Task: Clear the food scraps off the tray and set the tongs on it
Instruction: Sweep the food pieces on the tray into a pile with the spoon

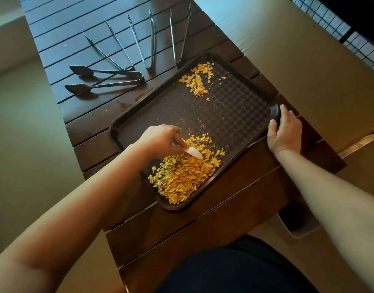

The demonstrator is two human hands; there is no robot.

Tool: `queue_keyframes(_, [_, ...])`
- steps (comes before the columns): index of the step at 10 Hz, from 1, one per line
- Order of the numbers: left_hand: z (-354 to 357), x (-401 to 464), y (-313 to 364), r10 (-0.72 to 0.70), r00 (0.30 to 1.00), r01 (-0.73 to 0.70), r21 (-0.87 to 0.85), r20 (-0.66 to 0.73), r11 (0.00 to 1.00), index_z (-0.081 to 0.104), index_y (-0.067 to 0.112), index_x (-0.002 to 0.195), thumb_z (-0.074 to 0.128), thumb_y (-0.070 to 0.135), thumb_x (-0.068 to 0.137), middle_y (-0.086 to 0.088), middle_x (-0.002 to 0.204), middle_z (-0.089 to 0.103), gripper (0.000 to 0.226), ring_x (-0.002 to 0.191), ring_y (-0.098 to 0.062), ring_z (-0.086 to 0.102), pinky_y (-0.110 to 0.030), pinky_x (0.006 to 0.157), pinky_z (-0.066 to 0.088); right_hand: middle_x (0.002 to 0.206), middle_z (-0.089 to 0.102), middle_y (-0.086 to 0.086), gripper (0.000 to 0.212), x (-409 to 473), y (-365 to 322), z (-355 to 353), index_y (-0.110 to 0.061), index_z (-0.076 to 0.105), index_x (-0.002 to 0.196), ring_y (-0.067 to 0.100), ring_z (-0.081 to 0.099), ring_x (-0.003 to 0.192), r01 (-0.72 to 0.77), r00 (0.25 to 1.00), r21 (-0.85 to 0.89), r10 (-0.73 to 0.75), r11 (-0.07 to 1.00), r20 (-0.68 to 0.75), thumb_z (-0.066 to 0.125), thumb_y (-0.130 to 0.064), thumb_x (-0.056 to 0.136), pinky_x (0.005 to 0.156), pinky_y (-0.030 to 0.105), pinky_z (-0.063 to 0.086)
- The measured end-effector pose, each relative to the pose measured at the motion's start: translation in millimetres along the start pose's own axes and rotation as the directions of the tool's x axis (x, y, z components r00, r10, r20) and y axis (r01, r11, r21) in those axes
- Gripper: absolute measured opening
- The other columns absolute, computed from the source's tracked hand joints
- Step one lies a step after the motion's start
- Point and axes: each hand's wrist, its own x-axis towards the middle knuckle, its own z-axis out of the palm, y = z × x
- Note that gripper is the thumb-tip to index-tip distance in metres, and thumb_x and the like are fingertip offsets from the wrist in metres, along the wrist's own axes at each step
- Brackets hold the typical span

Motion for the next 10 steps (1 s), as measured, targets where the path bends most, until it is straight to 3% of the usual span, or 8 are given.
queue_keyframes(2, [2, 18, 30, -0.015, 0.993, -0.001, -0.140, -0.117, 0.990, 0.067, 0.040, 0.107, 0.057, 0.044, 0.087, 0.011, 0.092, 0.052, 0.022, 0.082, -0.005, 0.048, -0.017, 0.054, 0.032, 0.148, 0.036, 0.015, 0.062, -1, 0, 0, -0.010, 0.030, 0.145, 0.031, 0.029, 0.139, 0.005, 1.000, 0.004, -0.005, 1.000, 0.003, 0.025, -0.043, 0.093, 0.115, 0.046, 0.022])
queue_keyframes(3, [7, 25, 45, 0.025, 0.997, -0.031, -0.083, -0.077, 0.996, 0.067, 0.041, 0.108, 0.057, 0.045, 0.087, 0.010, 0.096, 0.055, 0.023, 0.086, -0.006, 0.051, -0.021, 0.060, 0.039, 0.148, 0.036, 0.016, 0.065, -1, 0, 0, -0.009, 0.030, 0.145, 0.031, 0.029, 0.139, 0.011, 1.000, 0.011, -0.011, 1.000, 0.008, 0.023, -0.044, 0.091, 0.115, 0.045, 0.021])
queue_keyframes(5, [5, 16, 34, 0.032, 0.999, -0.032, -0.002, 0.039, 0.999, 0.069, 0.039, 0.105, 0.058, 0.047, 0.086, 0.012, 0.100, 0.054, 0.023, 0.093, -0.008, 0.052, -0.022, 0.063, 0.036, 0.147, 0.037, 0.016, 0.064, 0, 0, 1, -0.009, 0.031, 0.145, 0.031, 0.029, 0.139, 0.008, 1.000, 0.009, -0.008, 1.000, 0.003, 0.023, -0.043, 0.091, 0.115, 0.046, 0.021])
queue_keyframes(6, [0, 10, 20, -0.010, 0.997, 0.015, -0.064, 0.078, 0.998, 0.069, 0.041, 0.101, 0.061, 0.046, 0.084, 0.012, 0.104, 0.057, 0.019, 0.096, -0.009, 0.055, -0.027, 0.069, 0.045, 0.147, 0.038, 0.016, 0.064, 0, 0, 1, -0.009, 0.031, 0.145, 0.031, 0.030, 0.138, 0.007, 1.000, 0.009, -0.007, 1.000, 0.000, 0.024, -0.043, 0.091, 0.115, 0.046, 0.021])
queue_keyframes(7, [0, 13, 8, -0.126, 0.992, 0.112, -0.327, -0.021, 0.938, 0.069, 0.035, 0.101, 0.063, 0.037, 0.085, 0.009, 0.092, 0.057, 0.018, 0.084, -0.007, 0.054, -0.025, 0.069, 0.046, 0.147, 0.038, 0.016, 0.064, 0, 0, 2, -0.009, 0.031, 0.145, 0.031, 0.030, 0.138, 0.005, 1.000, 0.010, -0.005, 1.000, 0.005, 0.024, -0.043, 0.091, 0.115, 0.046, 0.021])
queue_keyframes(8, [2, 23, 3, -0.274, 0.958, 0.203, -0.464, -0.089, 0.862, 0.069, 0.026, 0.108, 0.061, 0.030, 0.088, 0.008, 0.087, 0.053, 0.022, 0.076, -0.005, 0.047, -0.018, 0.060, 0.036, 0.147, 0.038, 0.016, 0.063, -1, 1, 2, -0.009, 0.031, 0.145, 0.031, 0.030, 0.138, 0.003, 1.000, 0.009, -0.003, 1.000, 0.004, 0.024, -0.042, 0.091, 0.115, 0.046, 0.021])
queue_keyframes(9, [7, 25, 3, -0.292, 0.956, 0.247, -0.453, -0.033, 0.857, 0.068, 0.025, 0.111, 0.059, 0.031, 0.089, 0.006, 0.092, 0.055, 0.025, 0.081, -0.006, 0.048, -0.016, 0.060, 0.036, 0.146, 0.039, 0.016, 0.063, -1, 1, 1, -0.009, 0.031, 0.145, 0.031, 0.030, 0.138, 0.008, 1.000, 0.012, -0.008, 1.000, 0.000, 0.025, -0.041, 0.091, 0.115, 0.046, 0.022])
queue_keyframes(10, [5, 18, 2, -0.221, 0.974, 0.224, -0.410, 0.055, 0.884, 0.069, 0.025, 0.108, 0.062, 0.030, 0.087, 0.010, 0.088, 0.055, 0.023, 0.083, -0.003, 0.048, -0.019, 0.070, 0.037, 0.147, 0.038, 0.015, 0.062, 0, -1, 0, -0.009, 0.031, 0.145, 0.031, 0.030, 0.138, 0.007, 1.000, 0.014, -0.007, 1.000, -0.002, 0.025, -0.041, 0.091, 0.115, 0.045, 0.022])
